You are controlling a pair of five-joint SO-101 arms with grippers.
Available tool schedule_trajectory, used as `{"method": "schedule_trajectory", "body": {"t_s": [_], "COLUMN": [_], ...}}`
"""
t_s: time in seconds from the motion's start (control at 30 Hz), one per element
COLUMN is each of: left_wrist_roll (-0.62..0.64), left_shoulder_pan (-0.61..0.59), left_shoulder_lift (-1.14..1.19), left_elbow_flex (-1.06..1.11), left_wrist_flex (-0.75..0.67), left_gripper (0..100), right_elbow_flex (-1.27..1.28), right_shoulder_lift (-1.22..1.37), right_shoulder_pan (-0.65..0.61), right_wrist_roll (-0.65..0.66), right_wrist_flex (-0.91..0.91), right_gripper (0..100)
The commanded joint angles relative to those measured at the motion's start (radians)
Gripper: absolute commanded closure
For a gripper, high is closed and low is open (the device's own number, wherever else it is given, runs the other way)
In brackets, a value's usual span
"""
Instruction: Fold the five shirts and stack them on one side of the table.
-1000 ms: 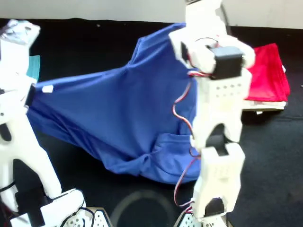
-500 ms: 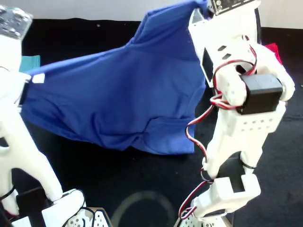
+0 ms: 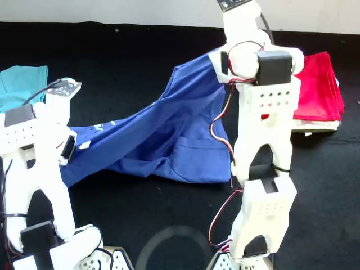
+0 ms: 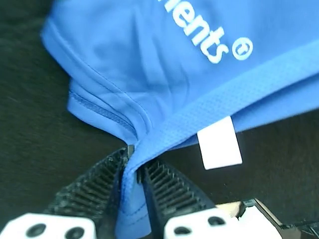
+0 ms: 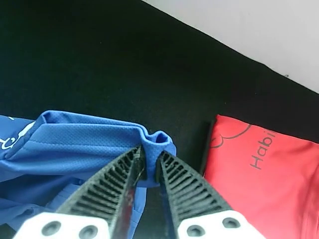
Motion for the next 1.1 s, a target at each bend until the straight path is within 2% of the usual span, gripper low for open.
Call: {"method": "schedule_trajectory", "body": {"t_s": [0.0, 0.37, 0.5, 0.67, 0.97, 1.07], "left_wrist_roll": [0.003, 0.015, 0.086, 0.087, 0.086, 0.083], "left_shoulder_pan": [-0.035, -0.107, -0.127, -0.128, -0.127, -0.127], "left_shoulder_lift": [-0.033, -0.033, -0.041, -0.142, -0.409, -0.46], "left_elbow_flex": [-0.094, -0.619, -0.705, -0.722, -0.624, -0.624], "left_wrist_flex": [0.005, 0.292, 0.304, 0.304, 0.299, 0.299], "left_gripper": [99, 99, 99, 99, 99, 99], "right_elbow_flex": [-0.001, -0.005, -0.008, -0.008, -0.005, -0.001], "right_shoulder_lift": [-0.074, -0.348, -0.426, -0.499, -0.604, -0.622], "right_shoulder_pan": [0.016, 0.016, 0.016, 0.018, 0.074, 0.079], "right_wrist_roll": [-0.021, -0.021, -0.018, -0.017, -0.015, 0.054], "right_wrist_flex": [0.01, 0.008, 0.007, -0.015, -0.205, -0.265], "right_gripper": [99.3, 99.3, 99.3, 99.3, 99.3, 99.3]}}
